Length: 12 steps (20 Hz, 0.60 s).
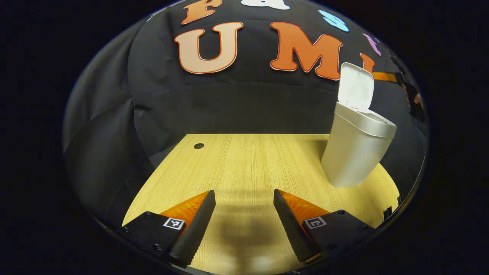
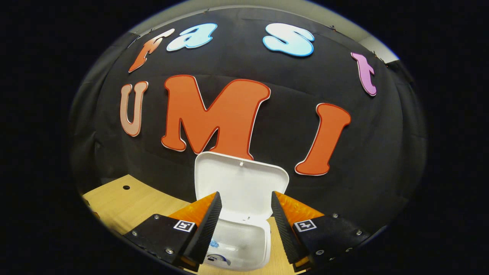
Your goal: Press the lid of the desktop garbage bin to open it, pick up the crumpled paper on the desktop and throw it into the bin, then pick up the pop can on the desktop and drop it into the bin, and finally close the garbage bin lid.
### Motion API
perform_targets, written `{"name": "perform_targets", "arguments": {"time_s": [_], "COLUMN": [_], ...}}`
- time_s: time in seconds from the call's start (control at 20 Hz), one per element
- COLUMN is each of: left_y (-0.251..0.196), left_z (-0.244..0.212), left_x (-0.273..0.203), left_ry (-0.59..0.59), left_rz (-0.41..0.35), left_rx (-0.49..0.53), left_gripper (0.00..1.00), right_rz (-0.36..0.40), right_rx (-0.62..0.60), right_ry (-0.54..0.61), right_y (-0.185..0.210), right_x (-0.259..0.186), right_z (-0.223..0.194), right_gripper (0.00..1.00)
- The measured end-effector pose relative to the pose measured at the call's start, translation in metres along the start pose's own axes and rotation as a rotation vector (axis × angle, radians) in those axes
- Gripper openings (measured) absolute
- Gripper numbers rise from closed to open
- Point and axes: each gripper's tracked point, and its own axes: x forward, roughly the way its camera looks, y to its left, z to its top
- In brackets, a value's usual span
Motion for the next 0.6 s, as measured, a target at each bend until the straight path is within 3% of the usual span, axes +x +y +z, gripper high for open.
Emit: {"name": "perform_targets", "arguments": {"time_s": [0.6], "left_y": [0.035], "left_z": [-0.026], "left_x": [-0.012], "left_ry": [0.028], "left_rz": [0.068], "left_rx": [-0.066], "left_gripper": [0.98], "right_rz": [0.013], "right_rx": [0.054], "right_ry": [0.029], "right_y": [-0.009], "right_x": [0.051], "right_z": [0.058], "right_gripper": [0.79]}}
